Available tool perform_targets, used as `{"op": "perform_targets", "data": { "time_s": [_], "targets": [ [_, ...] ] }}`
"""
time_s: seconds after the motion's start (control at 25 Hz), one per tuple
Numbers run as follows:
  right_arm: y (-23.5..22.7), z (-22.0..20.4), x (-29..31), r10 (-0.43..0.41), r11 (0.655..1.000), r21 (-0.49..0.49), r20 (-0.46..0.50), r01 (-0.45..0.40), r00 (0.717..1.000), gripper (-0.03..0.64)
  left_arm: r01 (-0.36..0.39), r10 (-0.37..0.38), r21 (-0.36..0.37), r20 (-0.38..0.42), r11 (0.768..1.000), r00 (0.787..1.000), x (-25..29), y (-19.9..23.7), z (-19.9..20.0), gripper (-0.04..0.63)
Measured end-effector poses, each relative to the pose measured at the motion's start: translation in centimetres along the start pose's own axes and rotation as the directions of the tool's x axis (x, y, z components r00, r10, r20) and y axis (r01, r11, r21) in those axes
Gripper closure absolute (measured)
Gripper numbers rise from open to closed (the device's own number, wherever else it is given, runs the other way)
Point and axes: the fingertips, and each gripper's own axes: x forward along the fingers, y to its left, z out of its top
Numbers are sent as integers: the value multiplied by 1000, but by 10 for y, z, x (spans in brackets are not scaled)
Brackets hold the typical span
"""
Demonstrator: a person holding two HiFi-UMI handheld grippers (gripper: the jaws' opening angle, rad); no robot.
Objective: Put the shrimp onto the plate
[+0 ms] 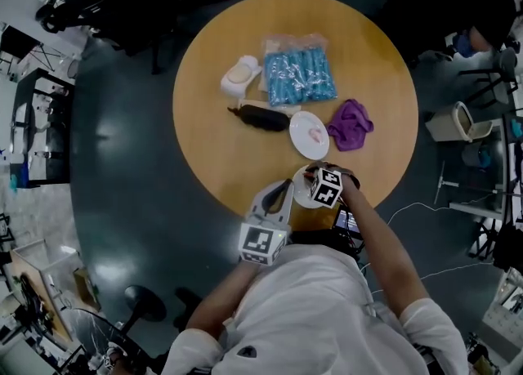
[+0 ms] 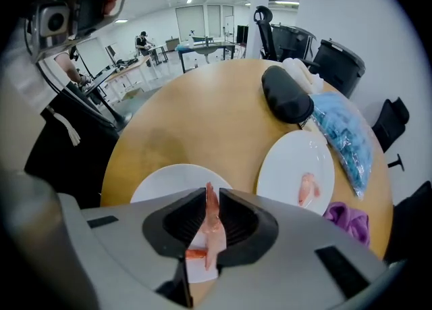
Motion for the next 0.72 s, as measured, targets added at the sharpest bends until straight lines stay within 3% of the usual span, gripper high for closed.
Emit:
{"op": "perform_targets", "data": {
  "time_s": [0.24, 0.36, 0.48, 0.6, 0.72],
  "targets": [
    [3, -1, -5, -13, 999, 48, 25, 12, 1000, 549, 60, -60, -1, -22, 998, 998, 9, 4, -2, 588],
    [2, -2, -11, -33, 997, 77, 45, 30, 998, 506, 85, -85, 5, -25, 996, 996, 13, 4, -1, 588],
    [-6, 0, -20, -63, 988, 146, 92, 49, 994, 508, 95, -95, 18, -26, 995, 995, 16, 6, -1, 588],
    [-27, -3, -27, -113, 954, 292, 145, 67, 983, 508, 85, -85, 19, -30, 996, 996, 15, 11, -3, 588],
    [-62, -14, -28, -185, 881, 461, 124, 109, 975, 509, 67, -67, 4, -27, 998, 997, 14, 16, -2, 588]
  ]
}}
